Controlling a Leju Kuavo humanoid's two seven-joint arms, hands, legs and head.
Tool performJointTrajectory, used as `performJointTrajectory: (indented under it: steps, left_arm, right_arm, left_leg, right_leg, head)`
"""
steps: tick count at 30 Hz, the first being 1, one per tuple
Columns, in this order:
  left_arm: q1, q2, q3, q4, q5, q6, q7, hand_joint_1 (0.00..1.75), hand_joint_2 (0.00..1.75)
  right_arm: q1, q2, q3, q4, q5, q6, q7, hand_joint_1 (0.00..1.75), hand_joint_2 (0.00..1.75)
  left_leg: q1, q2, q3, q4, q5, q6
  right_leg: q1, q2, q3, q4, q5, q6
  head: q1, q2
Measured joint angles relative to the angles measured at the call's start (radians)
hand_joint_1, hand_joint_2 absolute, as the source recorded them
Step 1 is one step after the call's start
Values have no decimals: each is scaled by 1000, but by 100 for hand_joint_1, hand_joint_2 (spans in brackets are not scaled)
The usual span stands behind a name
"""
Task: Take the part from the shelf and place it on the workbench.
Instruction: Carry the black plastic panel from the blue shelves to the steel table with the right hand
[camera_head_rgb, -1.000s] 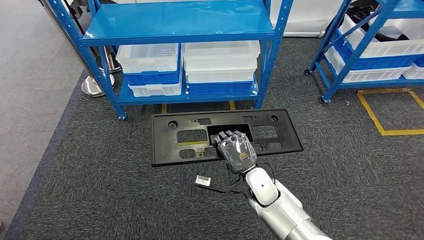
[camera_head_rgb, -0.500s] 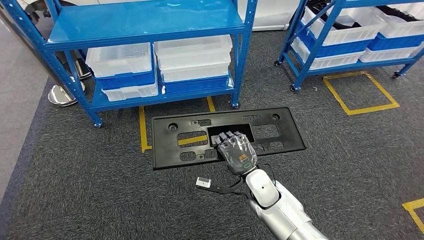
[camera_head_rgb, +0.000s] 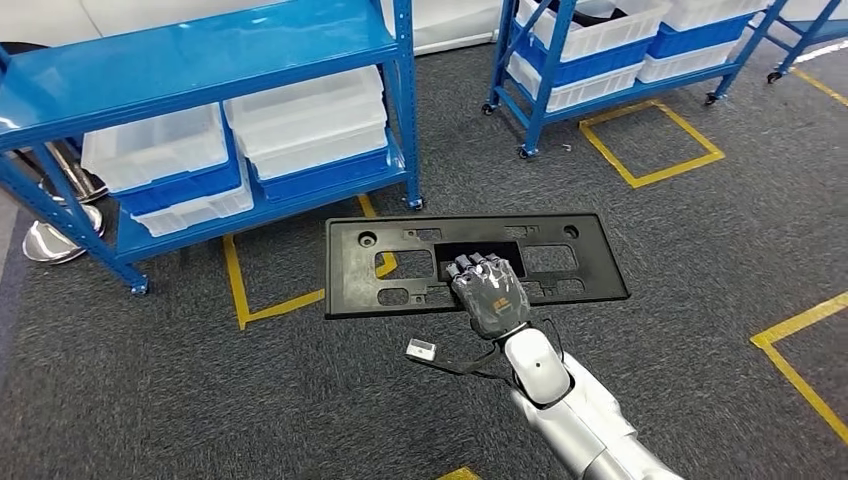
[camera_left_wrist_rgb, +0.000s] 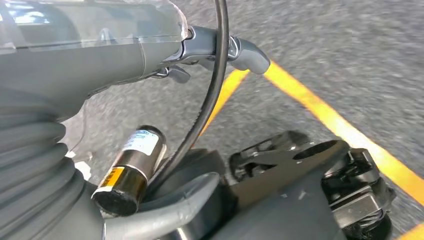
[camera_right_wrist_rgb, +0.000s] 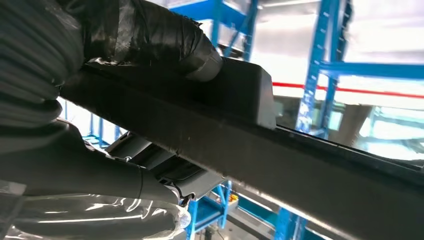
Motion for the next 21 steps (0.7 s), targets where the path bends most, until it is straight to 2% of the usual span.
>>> performJointTrajectory:
  steps: [1,2,4,6,8,9,10,12,13,14,15,16,18,20,21]
  left_arm:
    - [-2,0,0,0,-1,0,0,0,175]
    - [-2,1,0,0,-1,1,1,0,175]
    - [-1,6,2,0,0,3,7,0,175]
    - [-4,11,7,0,1,1,12,0,175]
    - [-10,12,11,0,0,-4,9,0,175]
    - [-11,12,13,0,-1,-6,8,0,175]
    - [-13,13,14,0,-2,-7,7,0,175]
    - [-15,13,17,-1,-6,-7,6,0,175]
    - [-16,13,19,-1,-8,-7,6,0,175]
    - [-17,13,19,-1,-10,-6,5,0,175]
    - [-18,13,20,-1,-11,-6,4,0,175]
    - [-20,12,20,-1,-11,-4,2,0,175]
    - [-25,10,23,-2,-12,0,-2,0,175]
    - [-28,10,27,-3,-10,4,-3,0,175]
    - [-29,10,30,-3,-9,5,-4,0,175]
  right_arm:
    - [0,0,2,1,0,1,0,162,175]
    - [0,0,4,1,0,1,0,162,175]
    - [-4,-1,10,0,0,1,0,162,175]
    - [-9,-3,15,-1,0,1,0,162,175]
    - [-12,-8,18,-2,0,-1,4,162,175]
    - [-14,-12,20,-3,0,-2,7,162,175]
    - [-18,-17,21,-3,0,-4,11,162,175]
    - [-30,-22,23,-4,0,-8,15,162,175]
    - [-35,-23,23,-4,0,-9,16,162,175]
    - [-37,-24,25,-4,0,-10,18,162,175]
    - [-39,-26,27,-4,0,-10,20,162,175]
    - [-40,-29,30,-4,0,-10,23,162,175]
    - [-47,-36,35,-7,0,-9,31,162,175]
    - [-56,-39,40,-12,0,-9,37,162,175]
    - [-59,-40,42,-15,0,-9,39,162,175]
  left_leg:
    - [0,-3,12,-29,28,4]
    - [-1,-14,39,-87,67,10]
    - [1,-64,90,-203,116,24]
    - [-1,-95,109,-251,120,30]
    - [-1,-76,115,-269,125,34]
    - [1,-63,118,-279,131,40]
    - [3,-49,122,-288,137,45]
    - [4,-18,125,-296,142,52]
    - [3,-2,125,-296,142,52]
    - [2,13,125,-295,141,52]
    - [2,29,124,-295,140,51]
    - [3,43,124,-293,139,49]
    - [3,67,126,-289,133,41]
    - [-1,83,128,-284,127,32]
    - [-4,90,129,-283,125,26]
  right_leg:
    - [2,15,0,2,0,0]
    - [3,30,0,4,0,0]
    - [2,58,-5,10,2,4]
    - [-4,82,-18,12,8,16]
    - [-8,98,-27,8,16,31]
    - [-7,82,-31,13,13,36]
    - [-5,54,-42,33,-1,40]
    - [-4,-13,-91,133,-55,49]
    - [-7,-28,-122,196,-82,53]
    - [-10,-36,-146,244,-97,58]
    - [-13,-40,-154,261,-94,62]
    - [-16,-45,-140,238,-74,64]
    - [-18,-76,-68,110,-13,65]
    - [-13,-119,-18,14,13,58]
    - [-10,-127,-13,3,12,52]
  head:
    - [0,0]
    - [0,0]
    - [0,0]
    - [0,0]
    - [0,0]
    - [1,0]
    - [3,0]
    - [7,0]
    - [8,0]
    - [8,0]
    - [8,0]
    - [8,0]
    - [9,0]
    - [8,0]
    - [8,0]
